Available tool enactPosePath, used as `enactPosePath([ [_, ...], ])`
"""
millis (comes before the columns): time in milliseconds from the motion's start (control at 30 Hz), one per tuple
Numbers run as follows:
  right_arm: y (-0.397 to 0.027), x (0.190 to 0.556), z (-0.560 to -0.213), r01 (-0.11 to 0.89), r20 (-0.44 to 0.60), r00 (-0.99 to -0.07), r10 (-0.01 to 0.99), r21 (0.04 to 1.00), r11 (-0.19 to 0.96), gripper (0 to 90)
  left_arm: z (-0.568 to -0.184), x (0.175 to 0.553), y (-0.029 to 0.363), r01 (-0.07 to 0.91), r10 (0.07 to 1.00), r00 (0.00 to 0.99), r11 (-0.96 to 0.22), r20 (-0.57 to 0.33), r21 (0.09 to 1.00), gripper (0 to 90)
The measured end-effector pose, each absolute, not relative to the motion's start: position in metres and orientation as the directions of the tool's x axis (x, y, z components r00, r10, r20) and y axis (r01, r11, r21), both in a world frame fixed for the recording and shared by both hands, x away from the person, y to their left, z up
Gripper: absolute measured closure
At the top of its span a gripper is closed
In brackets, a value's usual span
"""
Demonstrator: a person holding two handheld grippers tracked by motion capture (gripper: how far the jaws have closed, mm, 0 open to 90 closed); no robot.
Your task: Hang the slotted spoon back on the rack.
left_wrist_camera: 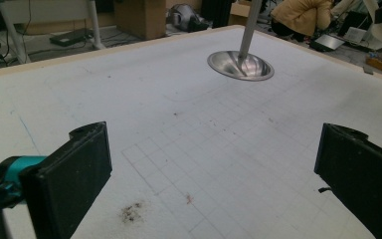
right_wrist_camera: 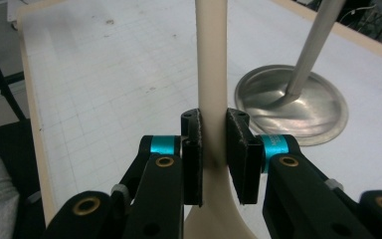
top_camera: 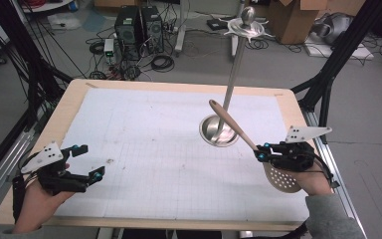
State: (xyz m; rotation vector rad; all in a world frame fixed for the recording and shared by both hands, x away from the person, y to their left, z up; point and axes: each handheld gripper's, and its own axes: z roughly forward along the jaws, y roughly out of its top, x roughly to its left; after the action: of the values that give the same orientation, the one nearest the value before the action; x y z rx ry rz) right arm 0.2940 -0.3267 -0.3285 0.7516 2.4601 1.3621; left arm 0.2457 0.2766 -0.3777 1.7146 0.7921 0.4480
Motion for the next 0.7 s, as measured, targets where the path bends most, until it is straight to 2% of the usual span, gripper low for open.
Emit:
enactPosePath([
  [700, -0.367, 0.296, -0.308, 0.320, 0.076, -0.822, 0.565, 0.882, 0.346, 78.3, -0.379, 0.246, 0.276, 0.280, 0.704, 0.703, -0.141, -0.103, 0.950, 1.9],
])
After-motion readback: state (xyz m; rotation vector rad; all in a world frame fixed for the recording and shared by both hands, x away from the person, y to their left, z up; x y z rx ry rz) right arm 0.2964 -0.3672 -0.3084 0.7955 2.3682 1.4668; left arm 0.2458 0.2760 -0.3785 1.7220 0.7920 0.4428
